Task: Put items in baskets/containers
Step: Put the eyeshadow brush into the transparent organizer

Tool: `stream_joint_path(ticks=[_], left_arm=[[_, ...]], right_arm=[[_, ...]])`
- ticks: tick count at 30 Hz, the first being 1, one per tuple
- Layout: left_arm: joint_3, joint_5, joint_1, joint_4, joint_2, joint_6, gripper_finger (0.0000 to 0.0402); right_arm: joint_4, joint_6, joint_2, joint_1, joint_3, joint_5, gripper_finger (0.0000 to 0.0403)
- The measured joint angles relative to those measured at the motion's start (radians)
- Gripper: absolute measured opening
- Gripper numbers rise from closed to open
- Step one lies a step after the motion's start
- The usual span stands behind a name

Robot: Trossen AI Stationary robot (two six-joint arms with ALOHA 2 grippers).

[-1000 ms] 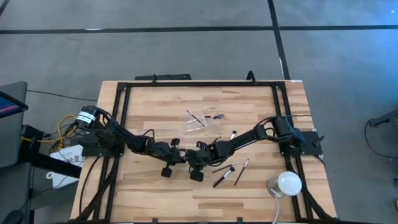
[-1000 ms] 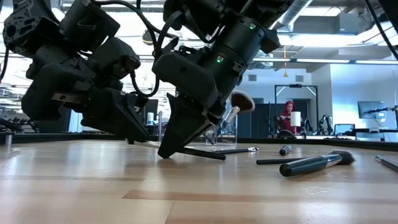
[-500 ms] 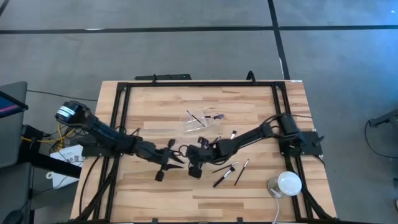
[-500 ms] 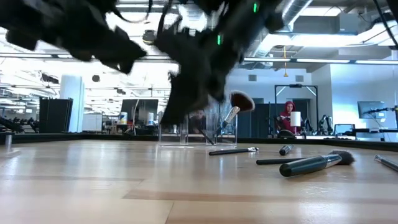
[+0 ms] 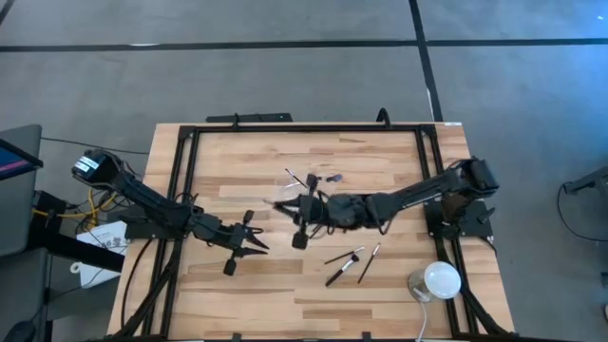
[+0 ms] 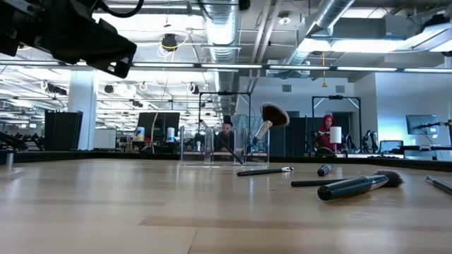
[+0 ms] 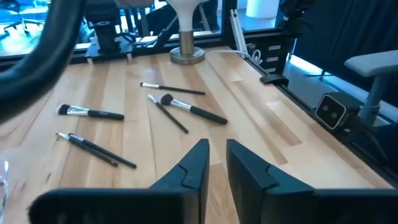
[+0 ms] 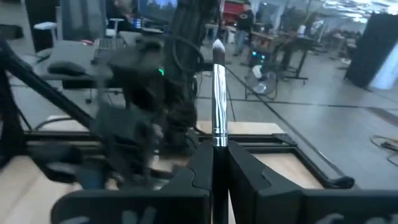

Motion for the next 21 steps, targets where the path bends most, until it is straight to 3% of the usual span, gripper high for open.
stream_joint_path(ticks=[5, 10, 15, 21], left_arm=[[0.000, -0.001, -0.007, 0.000, 0.000, 0.000, 0.0046], [0.000, -0.002, -0.006, 0.000, 0.000, 0.000, 0.0044], [0.000, -0.002, -0.006, 0.000, 0.000, 0.000, 0.0044], [0.000, -0.002, -0.006, 0.000, 0.000, 0.000, 0.0044]], right_arm=[[0.262, 0.030, 0.088, -0.118, -0.137, 0.080, 0.0019], [0.496, 0.066, 0.229, -0.221, -0.168, 0.016, 0.0019], [0.533, 0.194, 0.310, -0.268, -0.168, -0.029, 0.0014], [0.518, 0.201, 0.348, -0.259, -0.165, -0.023, 0.0025]])
